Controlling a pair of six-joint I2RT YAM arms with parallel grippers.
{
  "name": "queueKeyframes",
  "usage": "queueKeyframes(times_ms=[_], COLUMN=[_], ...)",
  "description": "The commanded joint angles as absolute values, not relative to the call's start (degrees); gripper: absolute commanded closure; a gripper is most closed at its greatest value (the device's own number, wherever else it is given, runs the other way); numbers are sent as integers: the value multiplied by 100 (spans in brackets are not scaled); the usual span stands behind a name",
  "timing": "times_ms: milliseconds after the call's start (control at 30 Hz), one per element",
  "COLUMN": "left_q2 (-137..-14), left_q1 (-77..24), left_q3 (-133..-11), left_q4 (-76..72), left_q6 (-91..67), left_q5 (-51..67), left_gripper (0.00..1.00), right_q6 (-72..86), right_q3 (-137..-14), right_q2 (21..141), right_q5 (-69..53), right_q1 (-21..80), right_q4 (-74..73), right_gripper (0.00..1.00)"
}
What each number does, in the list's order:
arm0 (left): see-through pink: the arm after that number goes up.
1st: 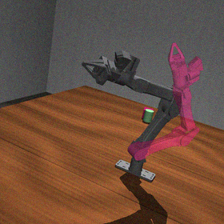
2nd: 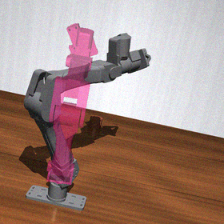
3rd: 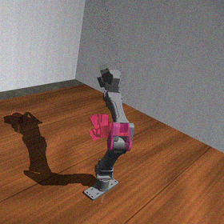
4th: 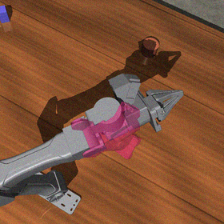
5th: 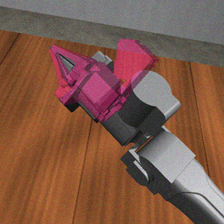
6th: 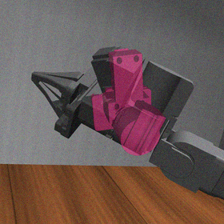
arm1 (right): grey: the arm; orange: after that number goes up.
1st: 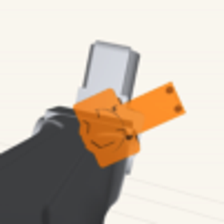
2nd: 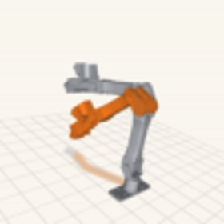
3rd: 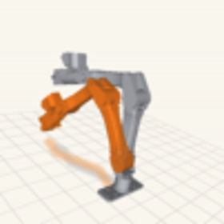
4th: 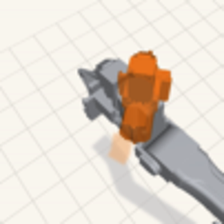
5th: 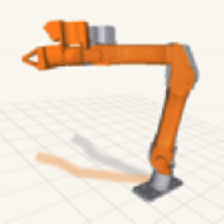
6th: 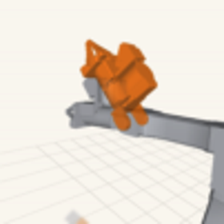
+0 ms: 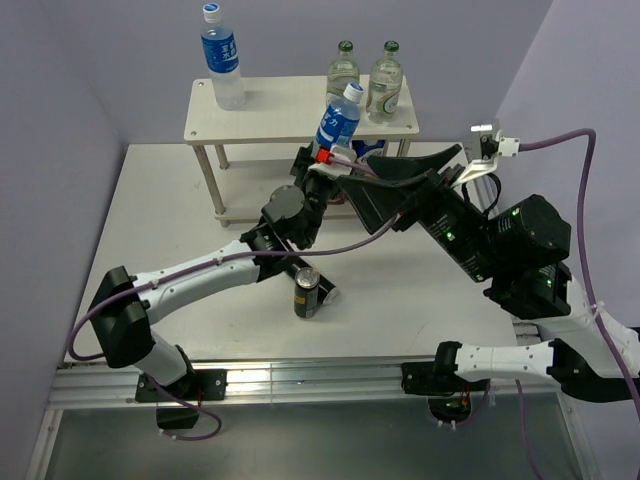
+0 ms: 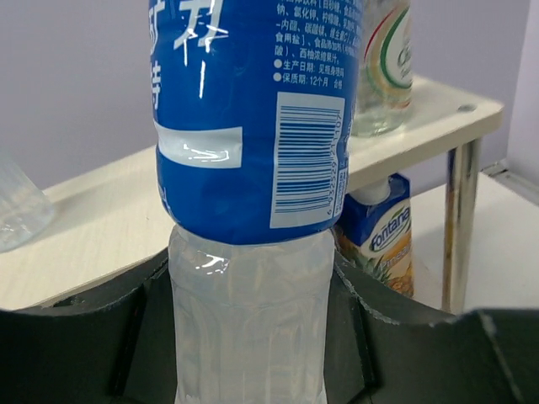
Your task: Place and organize the beverage onto the shelf
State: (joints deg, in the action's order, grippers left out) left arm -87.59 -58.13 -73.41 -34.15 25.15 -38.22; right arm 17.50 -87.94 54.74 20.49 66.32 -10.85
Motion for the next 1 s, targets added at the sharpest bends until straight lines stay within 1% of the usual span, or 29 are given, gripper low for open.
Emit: queueKeyframes(times_ms=[0,67,100,200,267,467,633,700,733,833,967], left_q2=[-8675,-8675,-8657,-8570,-8473,-8131,-8007,-8156,-8217,-8551,-9095], left_q1=[-5407,-5213,-5038,-4765,-4668,-4447,-4368,-4281,-4237,-4078,-3894], left_q3=[-8085,-8330,-8376,-8481,-8525,-8193,-7577,-7524,-7497,-7497,-7891], left_q4=[-4290,-4131,-4157,-4455,-4543,-5018,-6537,-6854,-7308,-8074,-8244], left_q6=[2189,2075,2057,2048,1916,1627,1652,1670,1687,1731,1556], left_q5=[-3543,-3349,-3314,-3226,-3138,-3033,-2681,-2585,-2427,-2216,-2242], left_gripper=[100,100,100,100,100,100,100,100,100,100,100], right_q6=[2161,2188,2215,2171,2153,2127,2004,1917,1890,1820,1740], right_q3=[-8905,-8641,-8326,-7824,-7639,-7023,-6557,-6373,-6311,-6056,-5819], right_q2=[5223,4941,4600,4037,3859,3560,3454,3419,3393,3322,3234], right_q5=[1547,1721,1818,2205,2547,2979,3225,3287,3348,3497,3621], right_q1=[6636,6671,6680,6680,6680,6680,6680,6680,6680,6680,6680], right_q4=[-1379,-1450,-1450,-1564,-1739,-1934,-1714,-1565,-1521,-1345,-1169], right_gripper=[0,0,0,0,0,0,0,0,0,0,0])
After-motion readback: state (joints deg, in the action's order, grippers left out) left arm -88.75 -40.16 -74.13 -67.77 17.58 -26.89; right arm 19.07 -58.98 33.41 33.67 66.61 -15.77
